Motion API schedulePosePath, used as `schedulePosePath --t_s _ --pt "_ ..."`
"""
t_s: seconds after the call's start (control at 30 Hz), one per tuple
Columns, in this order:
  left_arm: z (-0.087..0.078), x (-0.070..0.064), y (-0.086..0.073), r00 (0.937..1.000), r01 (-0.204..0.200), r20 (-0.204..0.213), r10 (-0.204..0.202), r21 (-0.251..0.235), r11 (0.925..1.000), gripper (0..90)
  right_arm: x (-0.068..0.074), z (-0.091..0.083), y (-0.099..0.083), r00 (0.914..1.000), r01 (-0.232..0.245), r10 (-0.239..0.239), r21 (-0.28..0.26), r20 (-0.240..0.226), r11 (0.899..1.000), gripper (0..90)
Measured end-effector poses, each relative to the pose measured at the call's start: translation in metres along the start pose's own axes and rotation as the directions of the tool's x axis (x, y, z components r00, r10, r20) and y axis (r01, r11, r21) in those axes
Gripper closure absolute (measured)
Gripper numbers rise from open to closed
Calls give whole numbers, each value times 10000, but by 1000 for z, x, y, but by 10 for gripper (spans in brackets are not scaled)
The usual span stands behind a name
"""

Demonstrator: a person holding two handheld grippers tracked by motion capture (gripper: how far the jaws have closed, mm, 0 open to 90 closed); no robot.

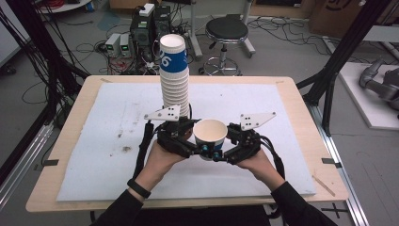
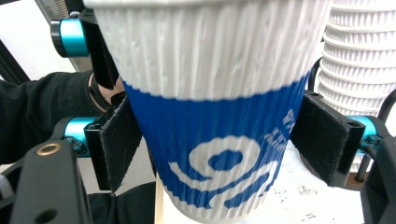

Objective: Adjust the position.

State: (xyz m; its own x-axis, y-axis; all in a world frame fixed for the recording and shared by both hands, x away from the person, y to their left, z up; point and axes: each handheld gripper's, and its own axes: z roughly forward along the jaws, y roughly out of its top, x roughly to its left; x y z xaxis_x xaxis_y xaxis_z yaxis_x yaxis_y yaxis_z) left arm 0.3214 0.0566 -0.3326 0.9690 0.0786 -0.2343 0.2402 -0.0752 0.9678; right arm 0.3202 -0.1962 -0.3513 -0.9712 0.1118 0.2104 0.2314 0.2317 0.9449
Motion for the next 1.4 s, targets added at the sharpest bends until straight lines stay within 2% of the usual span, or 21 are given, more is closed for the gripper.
schedulePosePath --t_s 0.17,0.4,0.57,0.87,1.1,1.4 --pt "0 0 0 10000 -52 -32 52 12 10000 208 0 0 0 9999 -8 8 -50 -131 10000 251" --pt "1 -1 0 9999 -80 -120 80 22 10000 201 0 0 0 9999 57 -57 -36 -115 10000 259" --pt "0 -2 1 9998 -155 -129 155 -11 9999 148 -1 -2 1 10000 66 -66 -39 -63 10000 260" --pt "-9 -3 4 9982 -355 -488 355 8 9994 117 -2 -14 5 9996 195 -189 -342 189 9992 261" --pt "-14 -3 5 9945 -617 -839 625 120 9980 108 -2 -23 9 9991 247 -230 -506 344 9984 261" --pt "-16 -3 4 9917 -794 -992 815 247 9965 107 -3 -30 11 9981 368 -335 -641 522 9973 262"
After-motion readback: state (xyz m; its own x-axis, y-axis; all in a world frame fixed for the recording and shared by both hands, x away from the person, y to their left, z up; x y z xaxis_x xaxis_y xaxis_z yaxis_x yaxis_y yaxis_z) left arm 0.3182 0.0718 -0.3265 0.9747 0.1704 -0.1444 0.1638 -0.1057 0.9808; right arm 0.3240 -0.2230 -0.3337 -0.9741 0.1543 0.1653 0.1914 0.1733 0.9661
